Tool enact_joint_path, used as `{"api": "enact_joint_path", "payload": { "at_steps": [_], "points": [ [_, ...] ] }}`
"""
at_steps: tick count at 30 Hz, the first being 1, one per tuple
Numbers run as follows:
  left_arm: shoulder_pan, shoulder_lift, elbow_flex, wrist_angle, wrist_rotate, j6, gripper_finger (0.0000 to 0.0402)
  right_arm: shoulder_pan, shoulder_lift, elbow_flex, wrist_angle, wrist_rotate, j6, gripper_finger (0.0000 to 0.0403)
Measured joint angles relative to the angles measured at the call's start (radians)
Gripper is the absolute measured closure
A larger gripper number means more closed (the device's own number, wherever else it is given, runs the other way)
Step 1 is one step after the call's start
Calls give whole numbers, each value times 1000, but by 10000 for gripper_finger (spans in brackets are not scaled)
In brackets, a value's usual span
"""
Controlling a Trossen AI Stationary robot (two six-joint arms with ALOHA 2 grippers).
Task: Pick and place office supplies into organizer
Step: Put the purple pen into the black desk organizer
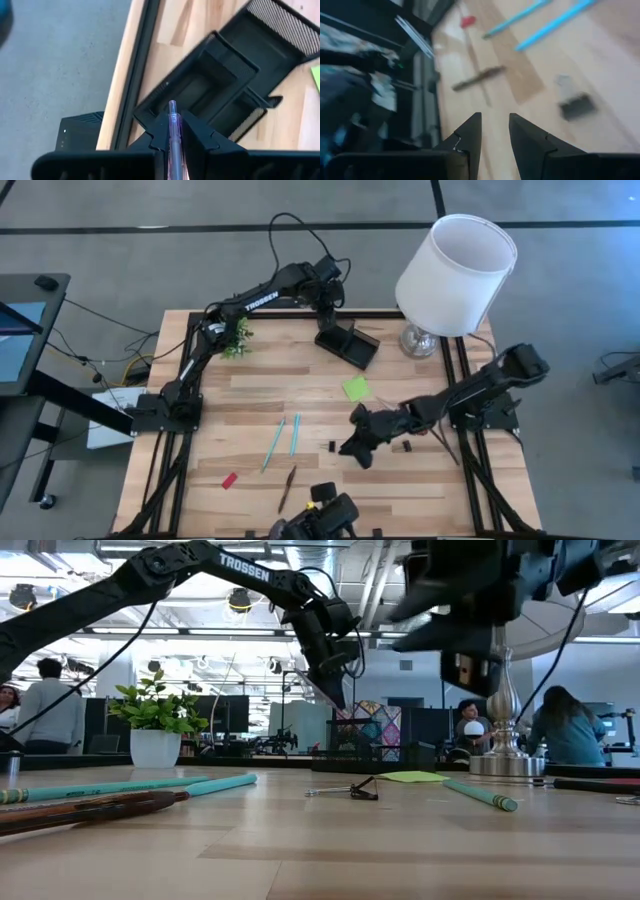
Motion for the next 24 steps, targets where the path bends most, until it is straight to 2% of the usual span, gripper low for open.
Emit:
{"api": "enact_joint_path", "payload": {
  "at_steps": [8,24],
  "points": [
    [-19,8,-2,15,-14,5,384,-5,102,1,192,25,41,310],
    [-29,68,-2,1,3,-24,384,-42,104,2,212,22,25,310]
  ]
}}
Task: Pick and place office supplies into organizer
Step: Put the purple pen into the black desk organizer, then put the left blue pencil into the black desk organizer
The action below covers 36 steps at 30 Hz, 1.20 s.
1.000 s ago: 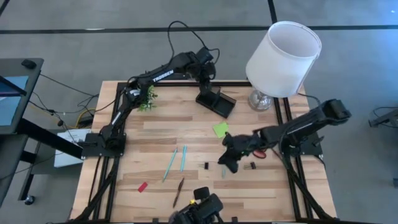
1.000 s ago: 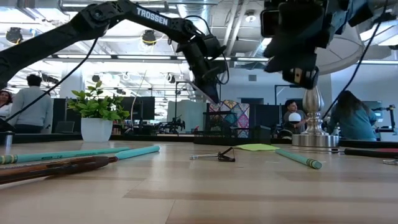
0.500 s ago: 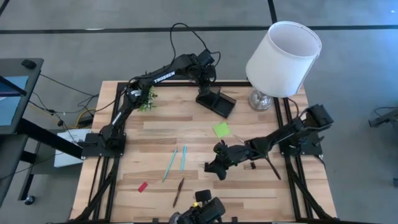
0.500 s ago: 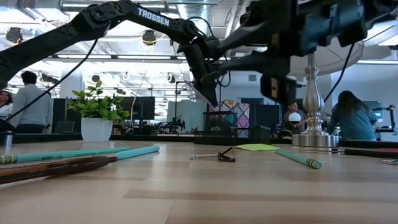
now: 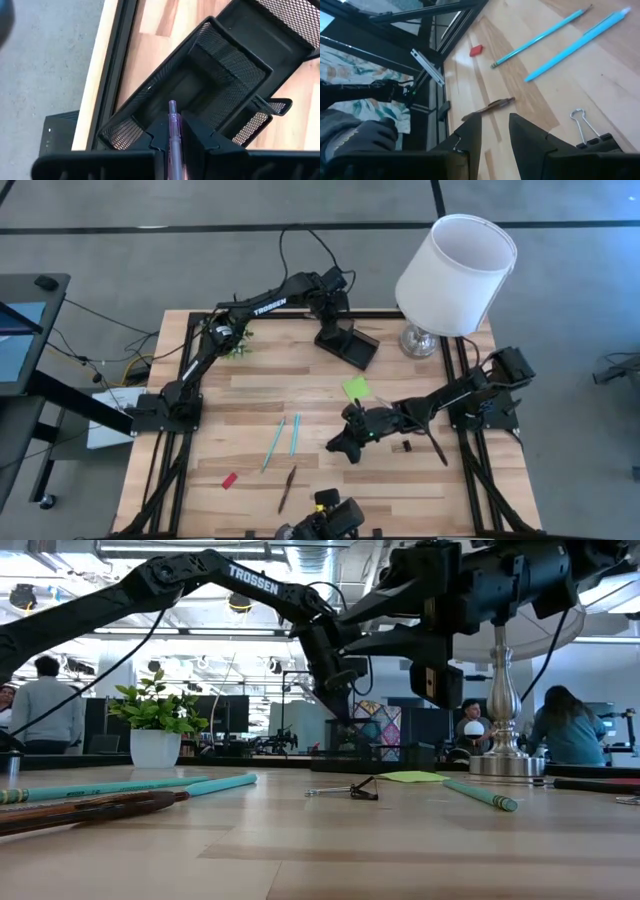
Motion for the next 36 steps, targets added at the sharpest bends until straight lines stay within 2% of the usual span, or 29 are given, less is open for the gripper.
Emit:
{"api": "enact_joint_path", "payload": {
  "at_steps": [4,9,17,22,25,36],
  "points": [
    [-2,-1,3,-47,2,30,384,1,0,0,0,0,5,310],
    [-1,-2,2,-257,-24,79,384,1,0,0,-1,0,0,310],
    [-21,-2,2,-429,-26,48,377,-7,0,0,-1,0,-3,310],
    [-62,-2,2,-348,-46,56,377,-7,0,0,-1,0,-4,310],
    [-82,-2,3,-274,-63,72,358,-7,0,0,-1,0,-4,310],
    [-104,3,-2,-254,-81,120,286,-7,-1,0,-1,0,-3,310]
  ]
}}
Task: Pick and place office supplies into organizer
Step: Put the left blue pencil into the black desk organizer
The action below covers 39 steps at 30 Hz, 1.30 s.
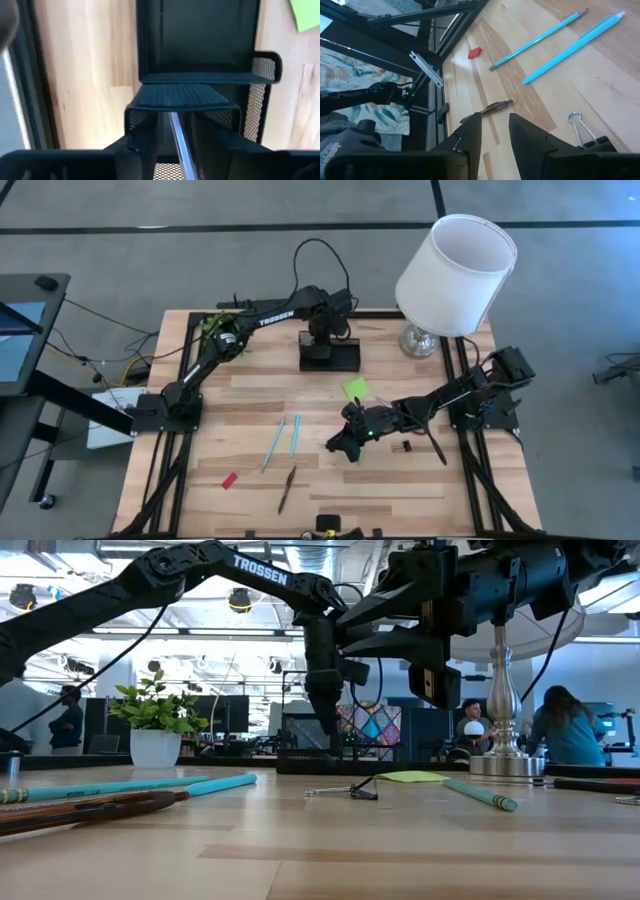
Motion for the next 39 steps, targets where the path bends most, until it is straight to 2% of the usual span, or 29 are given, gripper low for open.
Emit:
{"api": "enact_joint_path", "payload": {
  "at_steps": [6,13,22,30,34,37,39],
  "points": [
    [0,-35,4,24,44,-25,283,0,0,0,4,0,1,310],
    [0,-151,5,-78,46,-86,292,2,-14,-1,4,-1,9,310],
    [-34,-399,5,-269,89,-306,294,48,-13,-1,-89,-25,22,310],
    [-136,-657,4,-280,47,-507,294,131,-13,-1,-120,-3,70,310],
    [-249,-836,-45,-278,-87,-656,294,158,-13,-1,-109,3,84,310],
    [-373,-988,-171,-277,-290,-811,294,158,-13,-1,-106,5,60,310],
    [-473,-1108,-317,-277,-445,-990,294,149,-13,-1,-105,6,57,310]
  ]
}}
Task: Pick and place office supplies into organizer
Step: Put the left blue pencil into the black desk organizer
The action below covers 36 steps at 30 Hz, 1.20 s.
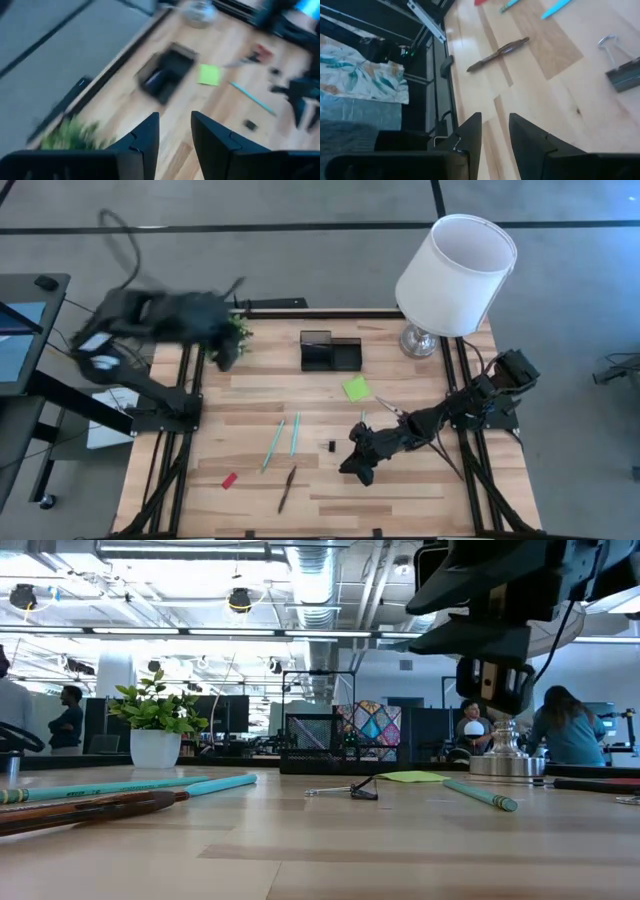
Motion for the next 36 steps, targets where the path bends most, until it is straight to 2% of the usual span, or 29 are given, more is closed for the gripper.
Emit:
{"api": "enact_joint_path", "payload": {
  "at_steps": [3,5,7,9,12,16,20,26,31,36],
  "points": [
    [-159,-183,-290,-1,-125,-300,294,-18,1,0,11,22,32,310],
    [-251,-283,-494,11,-133,-500,294,-28,1,0,38,23,45,310],
    [-333,-367,-693,92,-135,-656,294,-34,1,0,57,23,33,310],
    [-398,-426,-871,226,-138,-729,294,-38,1,0,61,21,-11,310],
    [-480,-466,-1092,486,-107,-759,294,-44,1,0,57,23,-35,310],
    [-601,-415,-1287,796,-44,-825,295,-44,1,0,56,34,66,310],
    [-735,-277,-1350,833,-59,-978,295,-41,1,0,53,47,35,310],
    [-887,6,-1317,855,28,-1188,295,-43,1,0,52,94,3,310],
    [-936,239,-1219,871,-13,-1283,295,-45,1,0,52,189,3,310],
    [-929,397,-1123,896,-74,-1291,295,-46,1,0,52,203,3,310]
  ]
}}
